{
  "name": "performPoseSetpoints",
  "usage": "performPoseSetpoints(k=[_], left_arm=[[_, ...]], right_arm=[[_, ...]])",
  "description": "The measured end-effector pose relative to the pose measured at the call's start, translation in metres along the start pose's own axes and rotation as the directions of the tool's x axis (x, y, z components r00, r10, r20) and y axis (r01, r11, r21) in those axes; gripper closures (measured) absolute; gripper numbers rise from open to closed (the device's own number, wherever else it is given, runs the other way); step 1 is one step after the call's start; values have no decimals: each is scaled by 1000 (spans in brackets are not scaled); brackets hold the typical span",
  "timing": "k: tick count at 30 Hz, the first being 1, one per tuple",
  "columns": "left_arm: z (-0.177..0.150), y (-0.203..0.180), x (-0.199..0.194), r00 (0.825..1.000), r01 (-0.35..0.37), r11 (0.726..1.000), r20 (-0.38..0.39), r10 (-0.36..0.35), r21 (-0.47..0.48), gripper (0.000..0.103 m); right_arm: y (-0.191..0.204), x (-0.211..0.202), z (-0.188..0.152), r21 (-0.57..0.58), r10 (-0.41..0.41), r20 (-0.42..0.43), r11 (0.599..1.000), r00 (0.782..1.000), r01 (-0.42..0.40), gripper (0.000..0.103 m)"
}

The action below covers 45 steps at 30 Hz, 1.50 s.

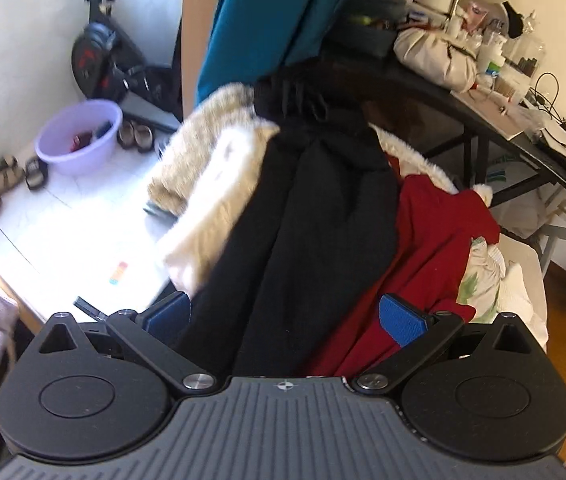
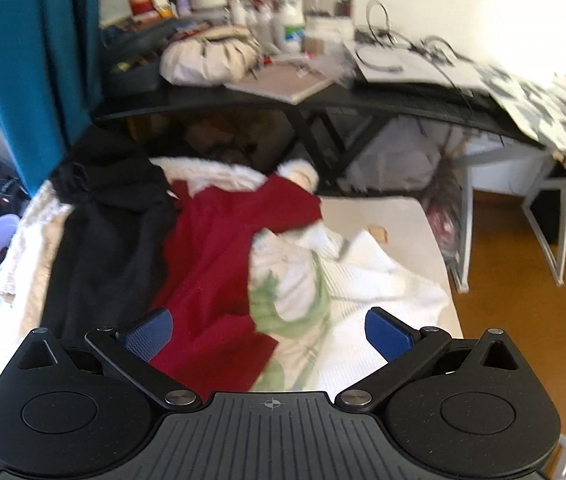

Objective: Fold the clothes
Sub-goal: 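Lower both grippers onto the black hoodie and close them on it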

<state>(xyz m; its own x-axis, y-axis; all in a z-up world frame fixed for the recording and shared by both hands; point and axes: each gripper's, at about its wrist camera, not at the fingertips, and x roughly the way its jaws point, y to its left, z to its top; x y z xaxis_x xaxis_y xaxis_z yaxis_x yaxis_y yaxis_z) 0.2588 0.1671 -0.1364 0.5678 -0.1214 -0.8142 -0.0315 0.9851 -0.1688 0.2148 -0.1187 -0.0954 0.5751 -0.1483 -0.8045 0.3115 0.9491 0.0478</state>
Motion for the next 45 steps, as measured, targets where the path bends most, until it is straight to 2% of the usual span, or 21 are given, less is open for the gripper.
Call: performPoseSetpoints(k=[4, 10, 13, 17, 25, 27, 30, 32, 34, 38, 43, 44, 45], left_arm=[[-5, -6, 32, 999, -3, 1000, -49, 4, 21, 1], [7, -26, 76, 996, -43, 996, -68, 48, 78, 0], [14, -38, 107, 991, -86, 990, -97, 97, 107, 0], [16, -49, 156, 982, -111, 988, -140, 125, 104, 1], [7, -64, 233, 971, -122, 987, -193, 140, 103, 0], [2, -63, 242, 969, -128, 988, -202, 143, 86, 0], [-6, -58, 243, 973, -121, 991, -190, 129, 55, 0], [-9, -55, 241, 976, -110, 993, -182, 117, 47, 0], [-10, -53, 240, 977, -101, 994, -183, 107, 40, 0], [-11, -53, 238, 976, -104, 994, -187, 107, 27, 0], [-12, -52, 230, 980, -82, 996, -181, 86, 29, 0], [-10, -49, 227, 980, -69, 997, -185, 72, 22, 3], [-4, -45, 224, 982, -53, 999, -182, 54, 10, 10]], right_arm=[[-9, 32, -9, 3, -41, -48, 999, 998, 42, 1], [-1, 95, -5, -84, -65, -99, 995, 993, 57, 1], [5, 138, 8, -127, -58, -122, 991, 991, 42, 1], [13, 193, 24, -155, -26, -166, 988, 986, 0, 1], [44, 281, 50, -324, -7, -138, 945, 990, -39, 1], [52, 300, 50, -365, -23, -140, 931, 990, -30, 1], [58, 327, 46, -399, -49, -188, 916, 981, -31, 1], [57, 334, 46, -359, -41, -182, 933, 983, -28, 1], [58, 336, 44, -326, -44, -159, 945, 986, -11, 1], [62, 338, 38, -340, -62, -127, 940, 990, 15, 1], [65, 343, 45, -336, -87, -159, 942, 984, 29, 1], [67, 342, 48, -338, -93, -169, 941, 981, 31, 1], [67, 337, 53, -333, -86, -167, 943, 982, 26, 1]])
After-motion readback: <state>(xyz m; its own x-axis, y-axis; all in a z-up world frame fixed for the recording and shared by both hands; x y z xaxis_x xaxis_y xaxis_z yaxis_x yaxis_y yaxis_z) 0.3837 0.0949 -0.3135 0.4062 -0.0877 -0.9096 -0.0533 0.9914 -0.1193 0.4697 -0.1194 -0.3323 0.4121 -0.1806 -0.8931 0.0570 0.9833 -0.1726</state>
